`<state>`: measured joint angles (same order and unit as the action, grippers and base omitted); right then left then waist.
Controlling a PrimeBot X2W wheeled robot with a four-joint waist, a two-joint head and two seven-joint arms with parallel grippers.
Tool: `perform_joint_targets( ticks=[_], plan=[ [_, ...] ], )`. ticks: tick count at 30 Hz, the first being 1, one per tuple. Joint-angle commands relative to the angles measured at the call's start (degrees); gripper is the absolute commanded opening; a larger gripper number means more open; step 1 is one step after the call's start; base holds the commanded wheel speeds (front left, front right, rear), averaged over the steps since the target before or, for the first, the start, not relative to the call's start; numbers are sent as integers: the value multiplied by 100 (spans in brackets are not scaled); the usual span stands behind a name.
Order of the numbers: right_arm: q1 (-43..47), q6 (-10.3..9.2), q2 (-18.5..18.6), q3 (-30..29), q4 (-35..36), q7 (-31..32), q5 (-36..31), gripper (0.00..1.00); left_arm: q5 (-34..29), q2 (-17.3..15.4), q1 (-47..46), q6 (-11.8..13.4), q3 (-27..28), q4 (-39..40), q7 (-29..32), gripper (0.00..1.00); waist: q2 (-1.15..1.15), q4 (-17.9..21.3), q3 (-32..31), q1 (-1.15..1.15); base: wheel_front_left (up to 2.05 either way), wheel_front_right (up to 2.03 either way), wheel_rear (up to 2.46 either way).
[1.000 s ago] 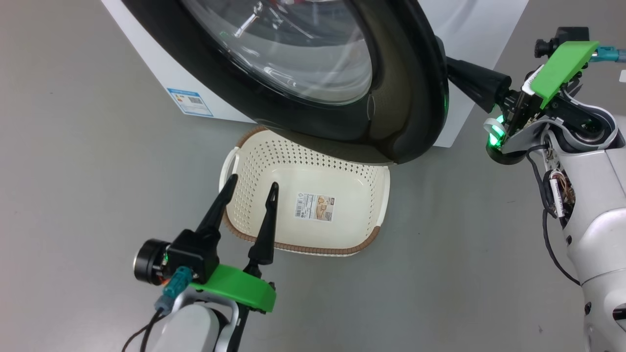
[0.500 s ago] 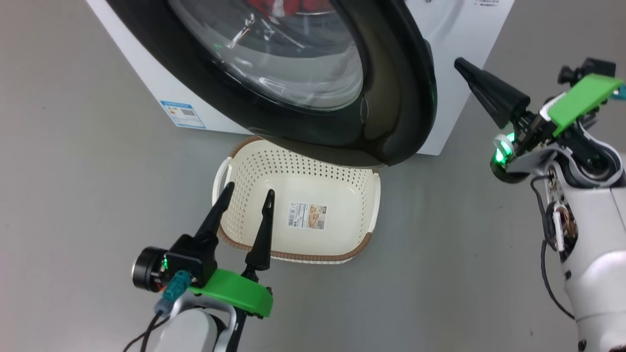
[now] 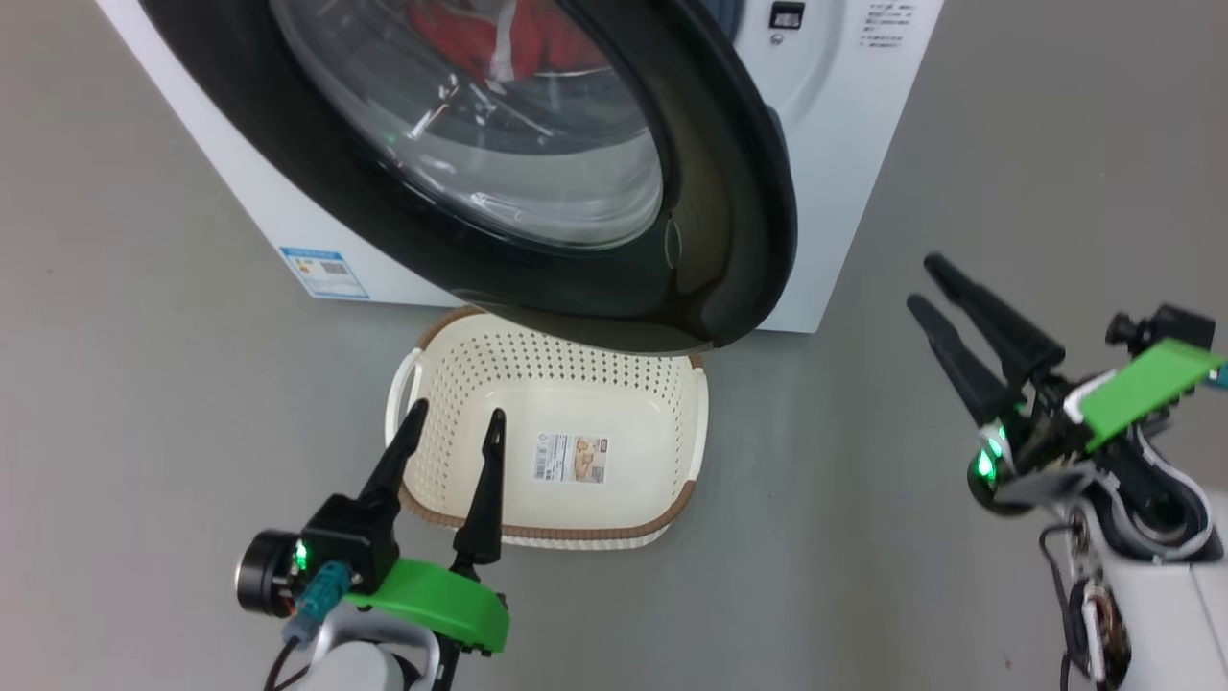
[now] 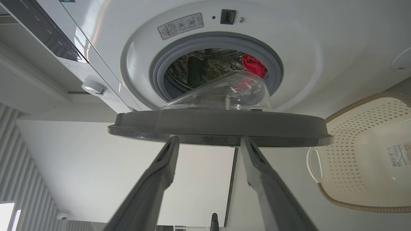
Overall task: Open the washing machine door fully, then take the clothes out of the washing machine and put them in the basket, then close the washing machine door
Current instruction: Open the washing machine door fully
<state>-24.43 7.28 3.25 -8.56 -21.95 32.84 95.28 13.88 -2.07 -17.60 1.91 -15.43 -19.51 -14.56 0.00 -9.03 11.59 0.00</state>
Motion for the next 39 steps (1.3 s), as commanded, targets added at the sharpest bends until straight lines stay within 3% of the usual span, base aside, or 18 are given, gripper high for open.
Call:
perform_joint_targets(
  ticks=[1,10,16,22,31,39],
  plan=[
    [199,21,-28,177,348,-112,-71,100,-92,-112,53,-3,218,94,-44,100,0,98,-108,0,0,0,0],
    [1407,21,-35,462,1237,-839,-69,100,-121,-161,232,-1,360,50,-44,100,0,225,-363,0,0,0,0],
    [2130,21,-36,577,1704,-1554,-591,100,-108,-176,389,15,457,61,-44,100,0,321,-507,0,0,0,0],
    [2537,21,0,639,2039,-2701,-1572,100,-72,-187,521,33,560,73,-44,100,0,387,-643,0,0,0,0],
    [2701,21,549,1000,2109,-4281,-3580,100,-99,-213,668,25,581,59,-44,100,0,444,-830,0,0,0,0],
    [2622,21,418,615,1821,-4651,-5534,100,-79,-212,734,10,581,61,-44,100,0,433,-957,0,0,0,0]
  ],
)
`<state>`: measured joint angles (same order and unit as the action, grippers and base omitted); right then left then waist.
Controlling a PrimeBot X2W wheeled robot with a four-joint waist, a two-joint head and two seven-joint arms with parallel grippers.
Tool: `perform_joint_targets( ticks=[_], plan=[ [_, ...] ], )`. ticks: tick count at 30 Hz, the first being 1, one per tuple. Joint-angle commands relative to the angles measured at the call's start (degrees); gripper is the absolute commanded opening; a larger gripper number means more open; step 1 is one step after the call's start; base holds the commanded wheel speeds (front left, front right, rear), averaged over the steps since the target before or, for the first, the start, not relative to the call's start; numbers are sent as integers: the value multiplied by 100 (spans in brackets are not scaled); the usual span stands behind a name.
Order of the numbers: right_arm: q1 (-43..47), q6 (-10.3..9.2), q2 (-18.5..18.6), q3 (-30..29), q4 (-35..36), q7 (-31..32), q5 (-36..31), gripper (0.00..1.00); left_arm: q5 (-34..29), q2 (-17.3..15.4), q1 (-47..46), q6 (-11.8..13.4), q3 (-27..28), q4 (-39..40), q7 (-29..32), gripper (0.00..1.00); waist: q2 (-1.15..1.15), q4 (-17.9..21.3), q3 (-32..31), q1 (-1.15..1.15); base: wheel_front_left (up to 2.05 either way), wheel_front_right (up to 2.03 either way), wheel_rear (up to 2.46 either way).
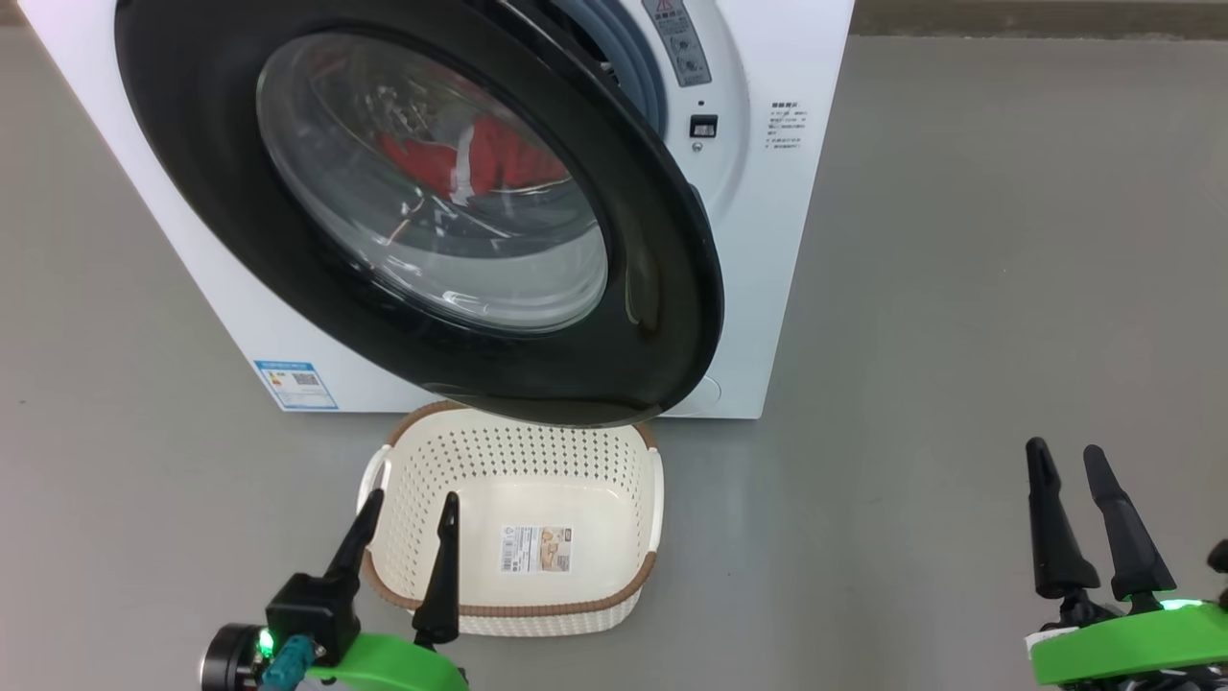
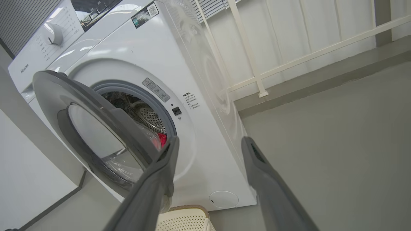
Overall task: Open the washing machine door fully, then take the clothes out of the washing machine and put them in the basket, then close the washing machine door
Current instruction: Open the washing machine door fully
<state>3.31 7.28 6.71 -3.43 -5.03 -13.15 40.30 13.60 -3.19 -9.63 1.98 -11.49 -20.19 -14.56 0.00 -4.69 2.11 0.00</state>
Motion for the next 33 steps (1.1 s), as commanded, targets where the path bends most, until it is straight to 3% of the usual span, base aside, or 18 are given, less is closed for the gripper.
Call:
perform_joint_targets(
  ticks=[1,6,12,23,33],
  plan=[
    [-156,21,30,71,126,-58,-252,100,-59,-104,-57,4,183,128,-44,100,0,-3,-23,0,0,0,0],
    [-106,21,-128,-66,-25,-84,-1414,100,-48,-101,-19,-2,182,122,-44,100,0,-9,-82,0,0,0,0],
    [-45,21,-293,-99,-405,-117,-2136,100,-35,-87,48,16,162,104,-44,100,0,-12,-156,0,0,0,0],
    [-77,21,-374,-89,-1092,-147,-2510,100,-14,-81,147,25,155,36,-44,100,0,-38,-260,0,0,0,0],
    [-146,21,-381,-46,-1306,-161,-2537,100,11,-69,159,40,152,-23,-44,100,0,-45,-287,0,0,0,0]
  ],
)
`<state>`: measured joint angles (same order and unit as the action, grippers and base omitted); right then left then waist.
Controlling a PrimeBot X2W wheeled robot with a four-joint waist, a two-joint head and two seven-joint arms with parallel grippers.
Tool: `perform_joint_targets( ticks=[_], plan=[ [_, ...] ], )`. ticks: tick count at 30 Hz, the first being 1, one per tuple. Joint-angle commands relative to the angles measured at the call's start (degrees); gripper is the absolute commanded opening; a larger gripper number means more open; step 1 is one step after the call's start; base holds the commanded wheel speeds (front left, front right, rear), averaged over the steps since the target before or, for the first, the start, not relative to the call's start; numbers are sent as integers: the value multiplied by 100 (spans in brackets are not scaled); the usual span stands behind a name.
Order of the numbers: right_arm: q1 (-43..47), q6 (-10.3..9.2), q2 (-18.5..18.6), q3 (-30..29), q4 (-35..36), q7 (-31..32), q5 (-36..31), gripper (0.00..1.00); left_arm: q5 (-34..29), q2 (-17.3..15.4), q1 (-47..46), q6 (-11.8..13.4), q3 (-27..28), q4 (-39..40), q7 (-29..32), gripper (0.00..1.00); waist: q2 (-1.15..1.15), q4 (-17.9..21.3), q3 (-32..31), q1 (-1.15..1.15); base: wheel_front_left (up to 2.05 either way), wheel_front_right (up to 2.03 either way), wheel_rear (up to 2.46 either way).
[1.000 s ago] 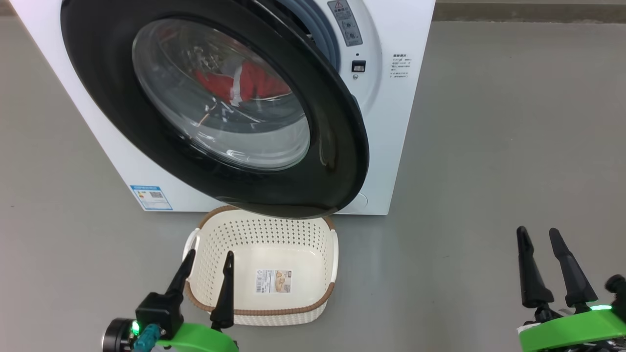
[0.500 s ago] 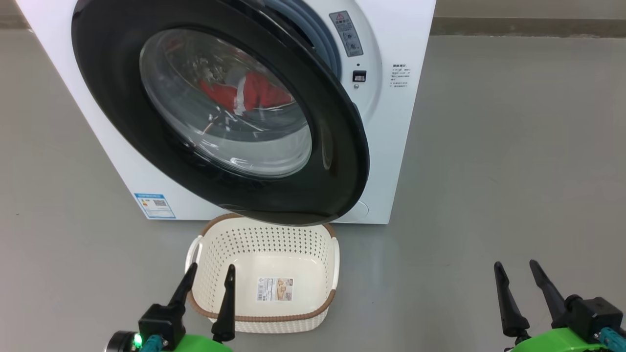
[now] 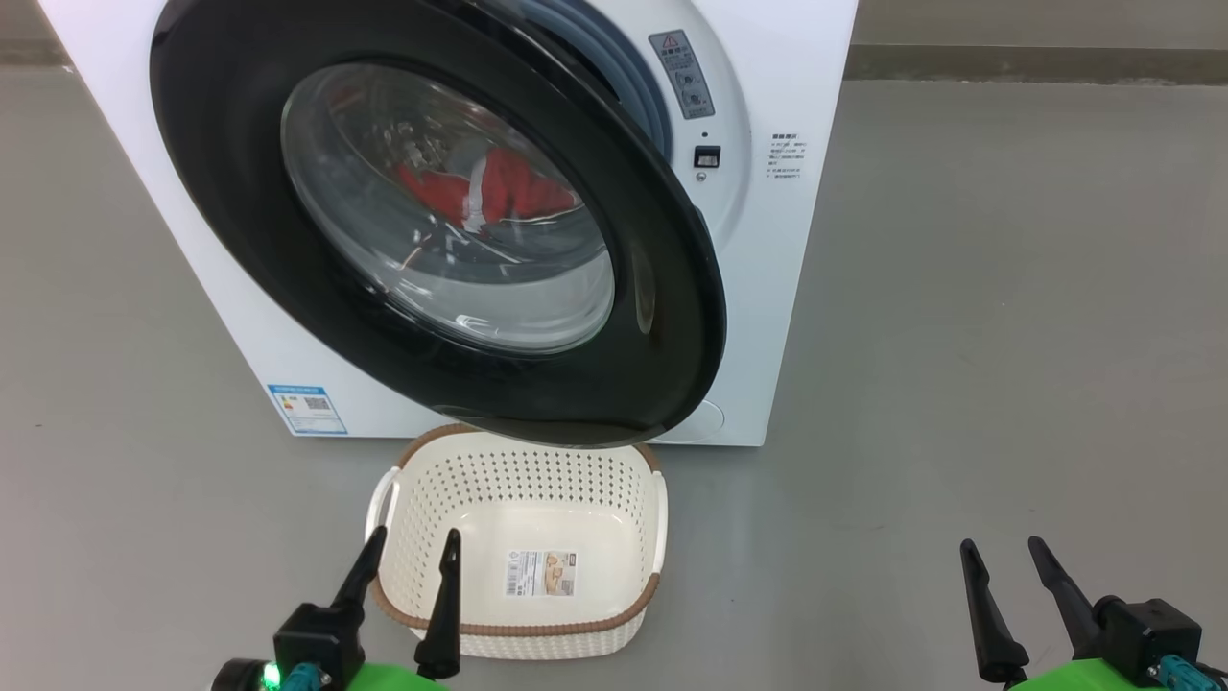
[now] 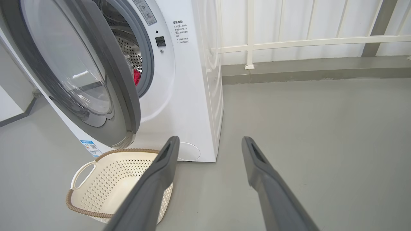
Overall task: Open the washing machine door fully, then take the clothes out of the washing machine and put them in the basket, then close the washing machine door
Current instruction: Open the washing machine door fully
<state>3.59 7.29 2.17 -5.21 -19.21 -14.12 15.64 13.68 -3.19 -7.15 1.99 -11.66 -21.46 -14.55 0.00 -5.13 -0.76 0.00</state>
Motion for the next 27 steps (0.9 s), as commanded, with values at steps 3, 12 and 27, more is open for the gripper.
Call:
perform_joint_targets(
  ticks=[3,12,27],
  plan=[
    [-184,20,72,144,96,-67,-87,100,6,-64,-87,45,167,94,-45,100,0,-7,-3,0,0,0,0],
    [-206,20,71,167,131,-75,-146,100,18,-52,-60,56,174,79,-45,100,0,-8,-35,0,0,0,0],
    [-176,20,71,189,420,13,-499,0,26,-33,-91,79,162,34,-45,100,0,-16,-16,0,0,0,0]
  ],
)
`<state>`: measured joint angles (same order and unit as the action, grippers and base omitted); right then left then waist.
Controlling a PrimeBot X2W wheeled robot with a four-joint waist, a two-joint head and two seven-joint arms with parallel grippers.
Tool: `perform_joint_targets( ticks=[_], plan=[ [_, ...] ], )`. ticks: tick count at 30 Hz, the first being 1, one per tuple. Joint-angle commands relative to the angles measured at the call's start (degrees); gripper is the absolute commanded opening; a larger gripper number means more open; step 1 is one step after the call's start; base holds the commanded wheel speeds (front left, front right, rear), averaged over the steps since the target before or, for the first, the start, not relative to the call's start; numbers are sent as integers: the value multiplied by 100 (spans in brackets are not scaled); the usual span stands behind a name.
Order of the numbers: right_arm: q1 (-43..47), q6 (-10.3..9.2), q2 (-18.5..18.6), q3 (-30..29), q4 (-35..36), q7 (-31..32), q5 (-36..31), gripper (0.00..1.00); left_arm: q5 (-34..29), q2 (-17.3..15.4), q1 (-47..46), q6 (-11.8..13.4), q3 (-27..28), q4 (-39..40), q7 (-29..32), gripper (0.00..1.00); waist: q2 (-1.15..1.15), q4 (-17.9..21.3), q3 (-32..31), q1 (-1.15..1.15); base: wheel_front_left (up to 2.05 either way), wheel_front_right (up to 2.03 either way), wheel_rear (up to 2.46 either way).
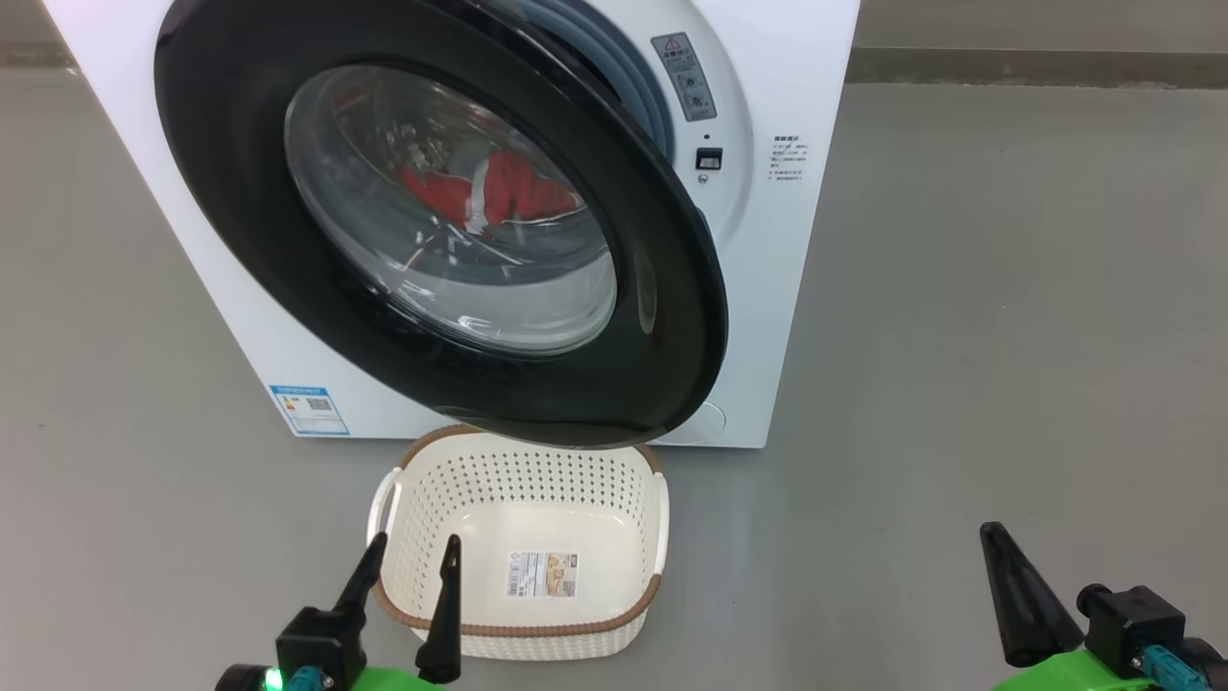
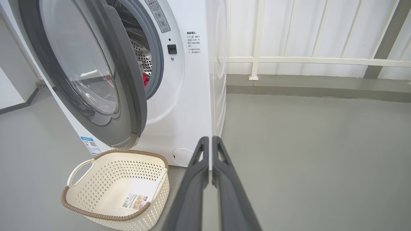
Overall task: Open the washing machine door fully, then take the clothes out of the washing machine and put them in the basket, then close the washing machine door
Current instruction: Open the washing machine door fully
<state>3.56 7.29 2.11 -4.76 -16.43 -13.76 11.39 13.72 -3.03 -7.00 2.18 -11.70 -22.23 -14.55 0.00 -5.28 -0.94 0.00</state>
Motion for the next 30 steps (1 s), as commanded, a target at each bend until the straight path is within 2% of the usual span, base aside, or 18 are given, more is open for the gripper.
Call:
perform_joint_targets(
  ticks=[1,5,7,8,13,22,27,30],
  plan=[
    [-175,20,77,152,174,-11,-110,0,24,-48,-108,61,165,112,-45,100,0,-4,5,0,0,0,0],
    [-230,20,77,205,269,60,1,0,30,-41,-122,58,166,124,-45,100,0,-28,22,0,0,0,0],
    [-296,20,77,202,319,62,366,0,33,-37,-134,56,167,137,-45,100,0,-45,31,0,0,0,0],
    [-342,20,77,213,337,61,827,0,33,-35,-140,53,164,142,-45,100,0,-59,35,0,0,0,0],
    [-657,20,77,135,430,102,2116,0,26,-30,-174,52,165,174,-45,100,0,-109,72,0,0,0,0],
    [-1712,20,76,-52,453,421,5318,0,6,-20,-312,32,149,258,-45,100,0,-241,276,0,0,0,0],
    [-2541,20,76,-367,-126,1061,7073,0,1,-10,-457,0,102,329,-45,100,0,-402,445,0,0,0,0],
    [-2966,20,85,-461,-583,1355,7470,0,8,-3,-532,-13,65,372,-45,100,0,-495,539,0,0,0,0]
  ],
)
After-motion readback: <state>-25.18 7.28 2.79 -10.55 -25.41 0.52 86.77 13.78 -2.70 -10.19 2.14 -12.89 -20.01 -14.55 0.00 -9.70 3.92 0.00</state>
